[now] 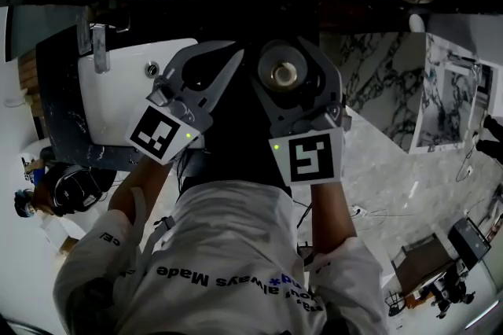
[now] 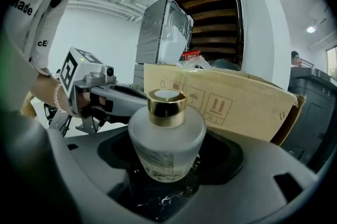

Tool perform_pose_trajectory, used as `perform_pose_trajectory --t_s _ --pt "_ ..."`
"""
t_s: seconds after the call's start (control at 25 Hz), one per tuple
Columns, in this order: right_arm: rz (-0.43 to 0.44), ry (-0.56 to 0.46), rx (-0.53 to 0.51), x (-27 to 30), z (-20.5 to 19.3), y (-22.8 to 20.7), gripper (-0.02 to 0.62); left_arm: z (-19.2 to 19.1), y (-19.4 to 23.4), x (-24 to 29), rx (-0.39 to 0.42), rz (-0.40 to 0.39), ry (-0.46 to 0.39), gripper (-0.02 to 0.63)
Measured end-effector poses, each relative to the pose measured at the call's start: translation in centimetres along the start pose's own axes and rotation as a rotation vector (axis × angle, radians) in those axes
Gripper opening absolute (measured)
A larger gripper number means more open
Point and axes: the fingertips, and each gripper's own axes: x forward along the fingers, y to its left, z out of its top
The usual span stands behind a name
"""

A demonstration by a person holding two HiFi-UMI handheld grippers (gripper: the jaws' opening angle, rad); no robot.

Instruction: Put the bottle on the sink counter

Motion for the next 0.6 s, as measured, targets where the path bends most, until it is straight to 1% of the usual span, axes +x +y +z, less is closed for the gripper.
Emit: perform_pose_trajectory --t_s 0.2,0.4,0.6 --pt "0.000 0.014 0.012 1.7 -2.0 -0.4 0.333 -1.5 0.2 1.1 0.001 -0.013 0.019 0.003" --pt "-0.002 0.032 0.017 3.0 -4.0 -0.9 0.333 -2.7 0.9 2.0 -0.020 -0.006 0.016 0.003" --pt "-0.002 0.048 0.020 4.3 -5.8 -1.2 0.333 -4.7 1.5 2.9 -0.023 0.001 0.046 0.003"
